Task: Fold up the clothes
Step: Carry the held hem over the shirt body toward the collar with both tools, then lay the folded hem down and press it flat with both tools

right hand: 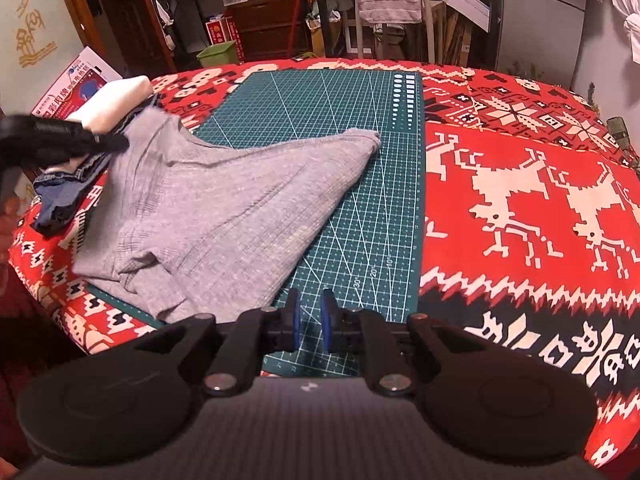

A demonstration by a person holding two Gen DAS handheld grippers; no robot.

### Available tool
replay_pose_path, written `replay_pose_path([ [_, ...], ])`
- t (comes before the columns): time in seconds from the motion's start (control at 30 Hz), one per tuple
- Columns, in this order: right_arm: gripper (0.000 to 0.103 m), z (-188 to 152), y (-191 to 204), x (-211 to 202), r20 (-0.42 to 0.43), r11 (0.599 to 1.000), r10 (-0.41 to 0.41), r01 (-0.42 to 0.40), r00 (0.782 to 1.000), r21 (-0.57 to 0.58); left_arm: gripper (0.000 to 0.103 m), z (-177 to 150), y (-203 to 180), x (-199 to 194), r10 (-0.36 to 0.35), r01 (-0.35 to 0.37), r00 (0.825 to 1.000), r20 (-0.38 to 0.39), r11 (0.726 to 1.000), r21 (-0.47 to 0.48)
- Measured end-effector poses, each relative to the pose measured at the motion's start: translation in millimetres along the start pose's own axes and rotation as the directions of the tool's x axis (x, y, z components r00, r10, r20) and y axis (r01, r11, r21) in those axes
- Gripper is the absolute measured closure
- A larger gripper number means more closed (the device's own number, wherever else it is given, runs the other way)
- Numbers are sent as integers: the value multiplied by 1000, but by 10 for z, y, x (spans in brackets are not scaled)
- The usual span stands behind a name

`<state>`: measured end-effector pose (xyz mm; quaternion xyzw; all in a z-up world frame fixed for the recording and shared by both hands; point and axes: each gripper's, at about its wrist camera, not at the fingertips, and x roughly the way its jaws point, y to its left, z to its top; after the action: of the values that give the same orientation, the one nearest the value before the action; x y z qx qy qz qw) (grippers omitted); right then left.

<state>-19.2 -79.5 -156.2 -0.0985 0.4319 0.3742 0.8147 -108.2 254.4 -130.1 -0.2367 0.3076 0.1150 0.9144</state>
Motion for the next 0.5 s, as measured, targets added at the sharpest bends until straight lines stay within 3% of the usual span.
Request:
replay_pose_path([
  [0.1, 92, -17, -34, -25, 12, 1000, 6, -6, 1000, 7, 99, 118, -301, -93, -57, 56, 998, 23, 997, 59],
  [0.27, 91, -100, -172, -119, 29, 999, 3, -4, 1000, 42, 99, 167, -853, 13, -149, 149, 989, -2, 983, 109],
  [0.5, 91, -264, -414, -290, 36, 995, -19, 16, 999, 102, 99, -156, -1526, 681, -186, 204, 976, -113, 962, 180],
])
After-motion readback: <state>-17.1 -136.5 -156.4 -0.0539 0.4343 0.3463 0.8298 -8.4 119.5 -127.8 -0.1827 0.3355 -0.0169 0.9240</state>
